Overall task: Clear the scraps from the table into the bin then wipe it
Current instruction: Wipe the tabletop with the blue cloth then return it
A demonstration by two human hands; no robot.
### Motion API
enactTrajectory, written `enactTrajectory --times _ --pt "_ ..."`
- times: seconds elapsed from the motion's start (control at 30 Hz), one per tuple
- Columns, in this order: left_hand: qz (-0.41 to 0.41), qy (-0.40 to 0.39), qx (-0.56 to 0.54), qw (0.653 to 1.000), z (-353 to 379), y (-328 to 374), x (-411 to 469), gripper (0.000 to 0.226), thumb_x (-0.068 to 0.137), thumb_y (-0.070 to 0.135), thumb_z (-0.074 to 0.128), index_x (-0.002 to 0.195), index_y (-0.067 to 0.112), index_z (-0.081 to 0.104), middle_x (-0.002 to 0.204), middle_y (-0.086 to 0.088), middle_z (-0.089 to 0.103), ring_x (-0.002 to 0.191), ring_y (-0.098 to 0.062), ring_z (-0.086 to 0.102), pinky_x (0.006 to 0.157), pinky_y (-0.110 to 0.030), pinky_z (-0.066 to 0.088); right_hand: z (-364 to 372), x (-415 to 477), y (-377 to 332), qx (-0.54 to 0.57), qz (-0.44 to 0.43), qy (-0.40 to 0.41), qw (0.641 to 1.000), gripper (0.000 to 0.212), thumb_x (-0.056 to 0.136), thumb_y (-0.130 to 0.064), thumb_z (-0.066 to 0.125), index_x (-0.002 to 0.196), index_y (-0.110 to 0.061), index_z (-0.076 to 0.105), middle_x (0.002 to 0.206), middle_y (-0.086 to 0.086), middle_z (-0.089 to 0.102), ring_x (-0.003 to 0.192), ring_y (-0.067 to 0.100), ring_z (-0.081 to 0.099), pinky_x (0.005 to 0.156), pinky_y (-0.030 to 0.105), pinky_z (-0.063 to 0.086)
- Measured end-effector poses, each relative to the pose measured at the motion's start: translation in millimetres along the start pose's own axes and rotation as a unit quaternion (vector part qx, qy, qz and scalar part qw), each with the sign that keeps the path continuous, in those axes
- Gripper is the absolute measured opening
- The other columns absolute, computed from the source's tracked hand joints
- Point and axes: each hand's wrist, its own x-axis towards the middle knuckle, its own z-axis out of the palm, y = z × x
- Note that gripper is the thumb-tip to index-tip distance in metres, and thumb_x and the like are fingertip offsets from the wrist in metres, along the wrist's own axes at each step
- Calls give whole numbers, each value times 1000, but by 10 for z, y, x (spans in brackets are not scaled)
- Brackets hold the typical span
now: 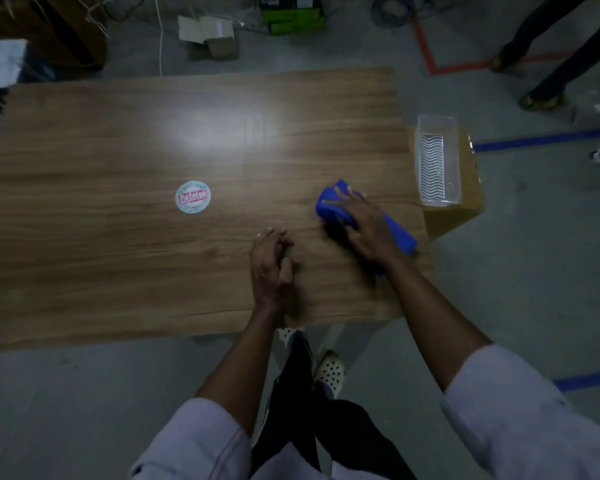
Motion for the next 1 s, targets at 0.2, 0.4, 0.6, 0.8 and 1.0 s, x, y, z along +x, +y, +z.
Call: enactTrajectory --times 0.2,0.4,0.6,0.8,1.0 --pt "2 17 -8 1000 -3 -169 -267 34 77 16 48 102 3 66 122 -12 66 128 -29 51 110 -59 37 510 -356 -223 -58 -127 -114 984 80 66 -12 49 144 -23 57 164 1 36 156 28 23 128 44 16" --pt "-23 5 -5 1000 -167 -24 -589 27 83 21 46 96 6 64 103 -11 65 116 -27 54 100 -58 42 698 -1304 -651 114 -105 -79 985 63 73 1 51 134 -8 64 150 1 50 144 14 40 122 40 27" --pt "-45 15 -20 999 -219 -21 -647 44 75 20 40 105 0 65 115 -18 64 123 -34 51 102 -53 43 392 -1419 -506 192 258 186 928 50 99 -44 44 139 -18 59 139 11 62 129 30 56 109 50 45" --pt "-75 49 -114 989 -139 -112 -601 43 70 8 47 109 -2 64 124 -16 59 131 -23 49 99 -58 48 1072 -1036 -805 -130 282 166 936 58 105 -49 30 160 -32 33 171 12 17 156 41 14 126 55 12" --pt "-49 -11 -160 986 -171 -96 -580 60 76 23 48 132 7 58 153 -10 50 154 -23 25 120 -64 22 1240 -880 -951 -171 85 40 981 67 100 -44 34 164 -35 15 173 7 6 159 31 2 128 51 10"
